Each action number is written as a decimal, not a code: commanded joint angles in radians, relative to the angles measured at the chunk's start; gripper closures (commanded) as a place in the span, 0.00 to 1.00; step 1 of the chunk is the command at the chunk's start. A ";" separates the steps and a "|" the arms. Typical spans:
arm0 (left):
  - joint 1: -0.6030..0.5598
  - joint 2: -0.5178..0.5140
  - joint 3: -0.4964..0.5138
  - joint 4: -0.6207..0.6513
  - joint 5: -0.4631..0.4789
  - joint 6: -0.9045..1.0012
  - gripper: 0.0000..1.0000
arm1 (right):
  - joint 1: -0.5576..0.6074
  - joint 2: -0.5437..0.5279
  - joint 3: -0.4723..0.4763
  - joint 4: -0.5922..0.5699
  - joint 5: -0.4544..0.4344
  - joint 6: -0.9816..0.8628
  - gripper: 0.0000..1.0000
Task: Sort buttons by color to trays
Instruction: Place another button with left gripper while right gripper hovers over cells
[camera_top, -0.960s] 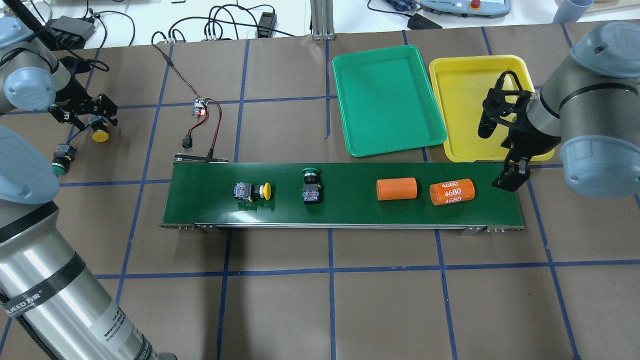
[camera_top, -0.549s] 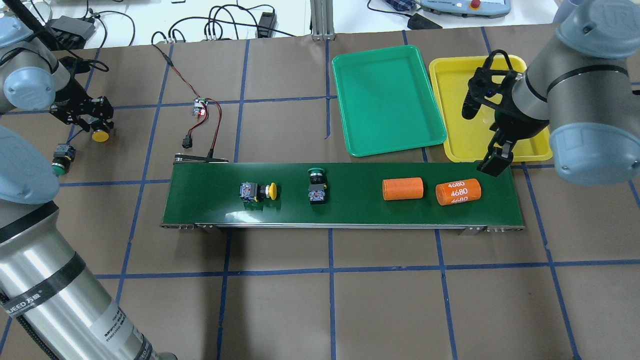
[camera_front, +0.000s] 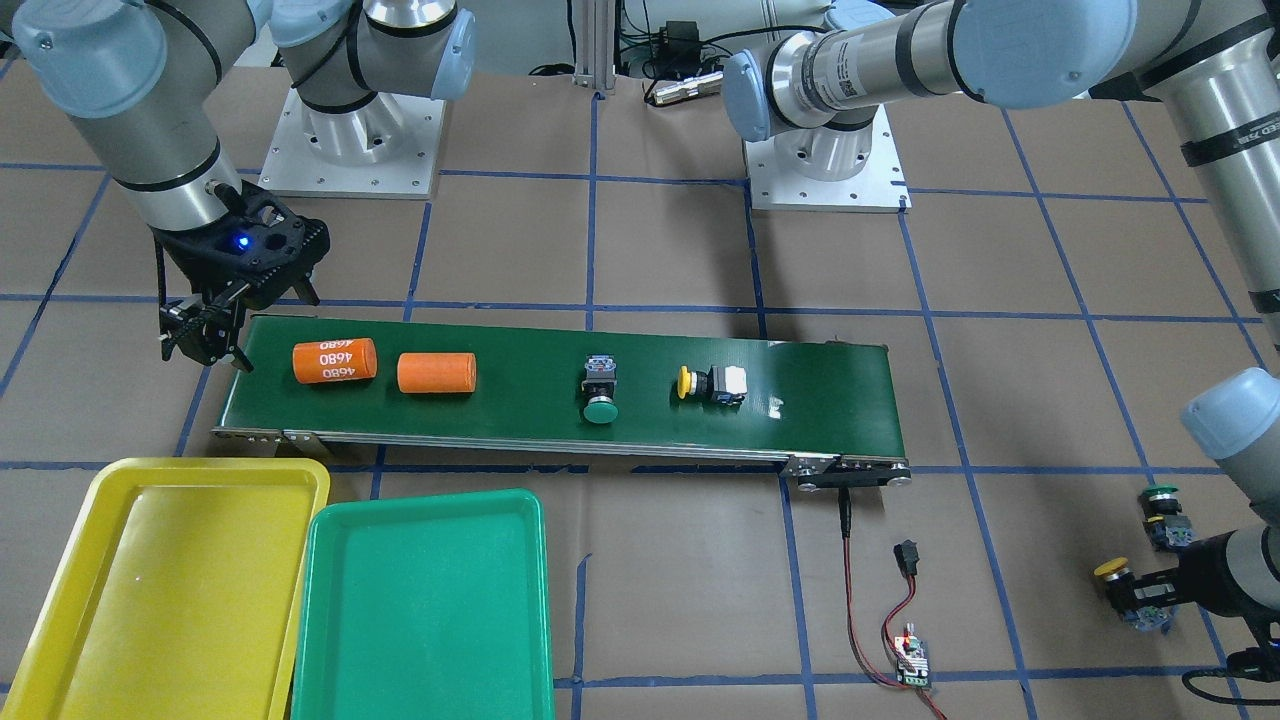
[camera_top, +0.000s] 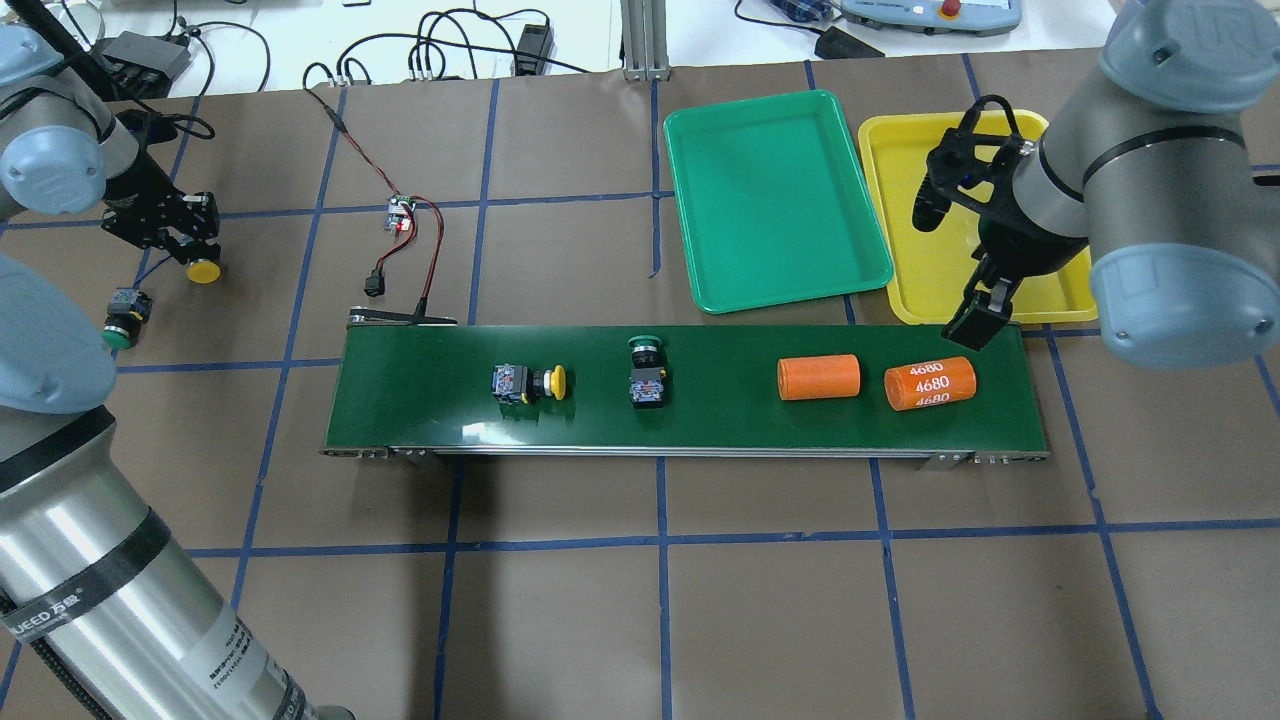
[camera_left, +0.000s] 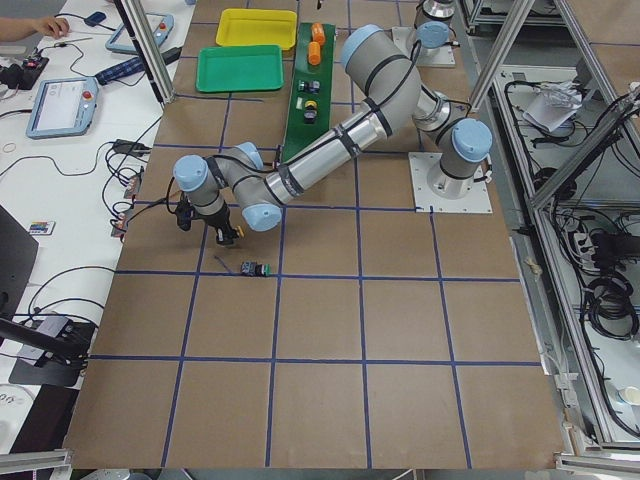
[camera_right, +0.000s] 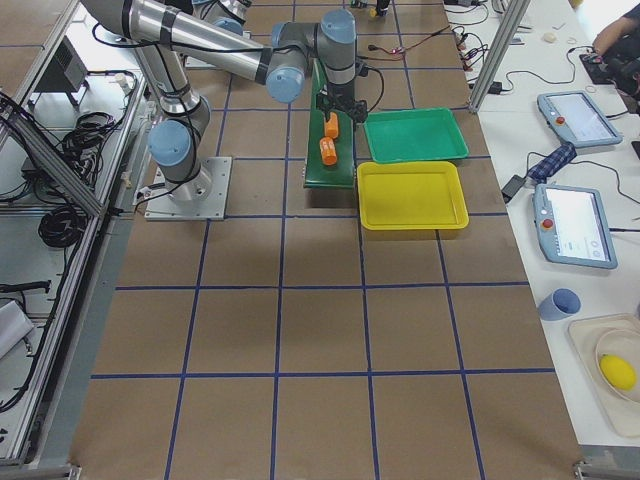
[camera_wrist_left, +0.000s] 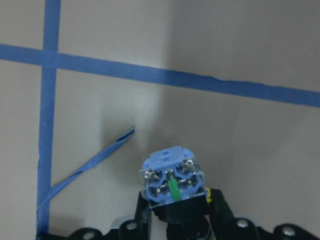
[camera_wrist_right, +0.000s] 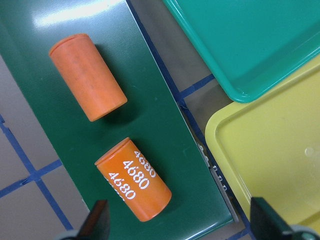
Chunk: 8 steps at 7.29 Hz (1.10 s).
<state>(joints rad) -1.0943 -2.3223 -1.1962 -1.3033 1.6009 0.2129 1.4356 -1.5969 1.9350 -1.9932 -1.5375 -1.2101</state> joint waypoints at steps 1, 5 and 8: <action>-0.083 0.111 -0.034 -0.153 -0.035 -0.297 1.00 | 0.000 0.011 0.004 -0.001 0.004 -0.003 0.00; -0.282 0.308 -0.248 -0.271 -0.087 -0.886 1.00 | 0.000 0.026 0.013 0.002 0.062 -0.018 0.00; -0.424 0.424 -0.510 -0.124 -0.084 -1.111 1.00 | 0.002 0.015 0.056 -0.004 0.066 -0.075 0.00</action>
<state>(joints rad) -1.4522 -1.9410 -1.6050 -1.5116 1.5179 -0.7952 1.4368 -1.5788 1.9828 -1.9959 -1.4745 -1.2747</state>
